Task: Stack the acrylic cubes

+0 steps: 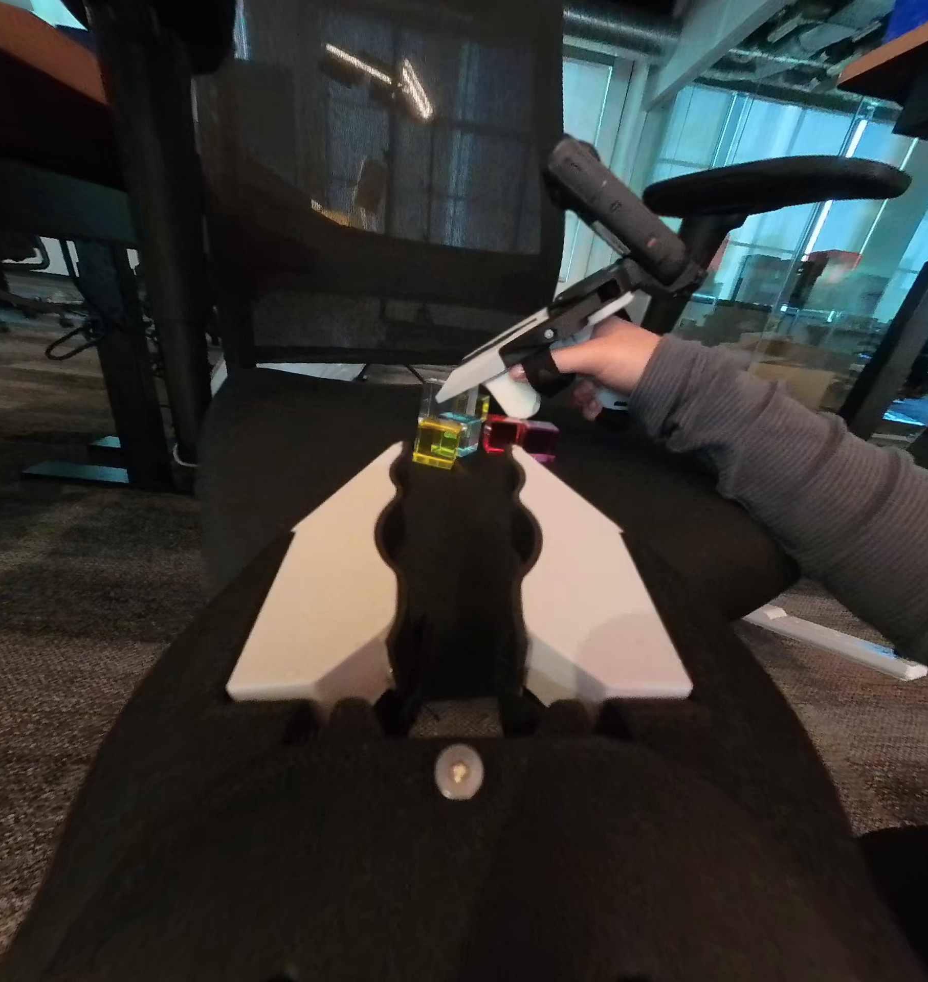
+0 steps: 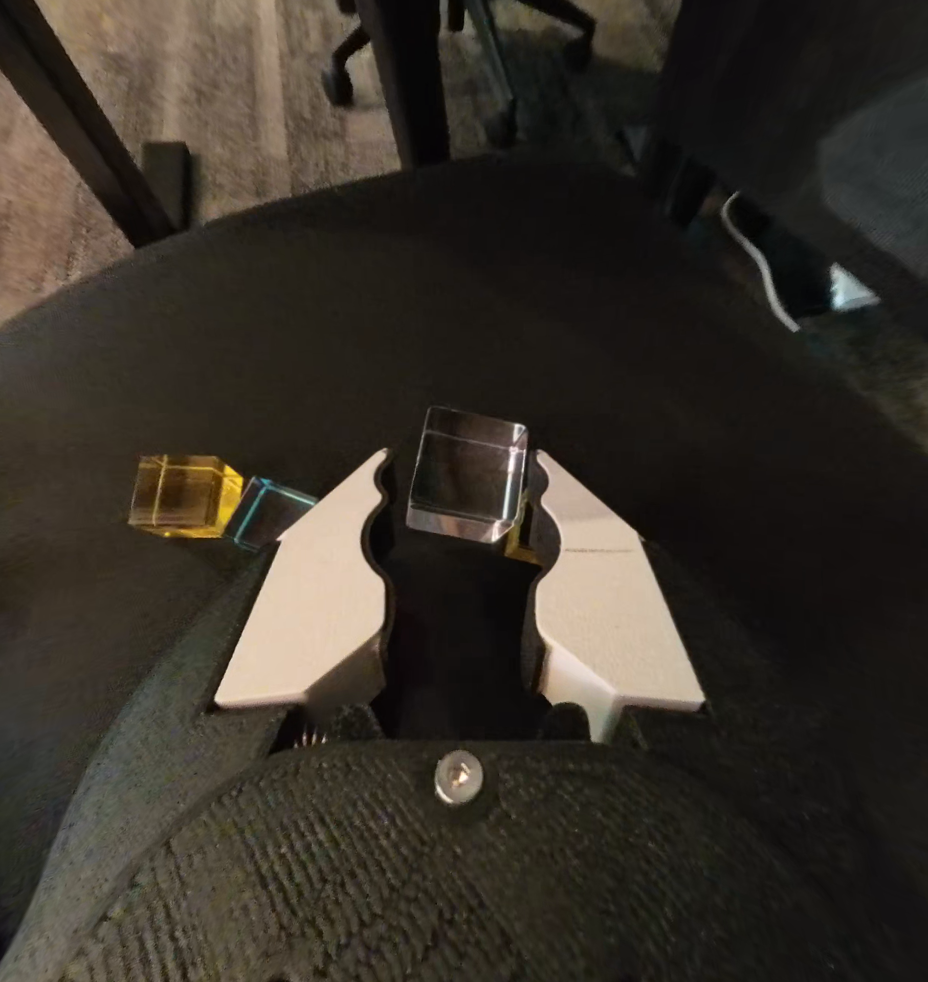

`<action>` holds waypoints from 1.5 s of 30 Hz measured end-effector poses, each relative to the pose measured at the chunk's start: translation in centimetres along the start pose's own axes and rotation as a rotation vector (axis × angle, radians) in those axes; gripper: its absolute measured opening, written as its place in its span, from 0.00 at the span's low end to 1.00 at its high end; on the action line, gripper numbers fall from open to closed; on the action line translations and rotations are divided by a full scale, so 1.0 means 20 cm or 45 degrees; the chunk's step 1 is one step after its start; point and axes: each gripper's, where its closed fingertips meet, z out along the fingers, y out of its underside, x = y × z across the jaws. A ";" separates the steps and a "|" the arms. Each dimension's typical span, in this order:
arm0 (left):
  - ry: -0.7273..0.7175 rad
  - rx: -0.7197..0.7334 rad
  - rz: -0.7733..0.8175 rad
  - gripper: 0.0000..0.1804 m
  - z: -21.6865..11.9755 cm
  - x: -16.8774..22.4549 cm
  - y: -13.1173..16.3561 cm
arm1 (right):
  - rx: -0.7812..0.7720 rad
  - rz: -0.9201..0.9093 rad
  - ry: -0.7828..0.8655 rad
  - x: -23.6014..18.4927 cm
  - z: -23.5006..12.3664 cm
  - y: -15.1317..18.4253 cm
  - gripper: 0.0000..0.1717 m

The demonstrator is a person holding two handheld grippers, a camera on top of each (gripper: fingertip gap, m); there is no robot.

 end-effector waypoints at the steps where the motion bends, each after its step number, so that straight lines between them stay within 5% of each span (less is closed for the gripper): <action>1: -0.003 -0.001 0.009 0.18 0.00 0.00 0.00 | -0.005 0.025 -0.020 0.00 0.01 0.00 0.28; 6: -0.006 0.004 0.025 0.18 -0.01 0.00 0.00 | 0.030 0.022 -0.051 0.02 -0.03 -0.01 0.24; 13: -0.033 0.029 0.021 0.16 -0.05 -0.04 -0.02 | 0.167 -0.194 -0.096 0.01 -0.37 -0.01 0.24; 20: -0.027 0.048 0.014 0.15 -0.06 -0.04 -0.03 | 0.163 -0.337 -0.615 -0.20 -0.61 0.21 0.24; 37: 0.021 0.031 0.010 0.15 -0.04 0.00 -0.02 | 0.047 -0.491 -0.700 -0.32 -0.52 0.34 0.24; 42: 0.019 0.025 -0.003 0.15 -0.04 -0.01 -0.01 | 0.128 -0.312 -0.694 -0.30 -0.58 0.17 0.32; 45: 0.022 0.030 -0.011 0.16 -0.05 -0.01 -0.01 | -0.030 -0.220 -0.589 -0.25 -0.51 0.13 0.31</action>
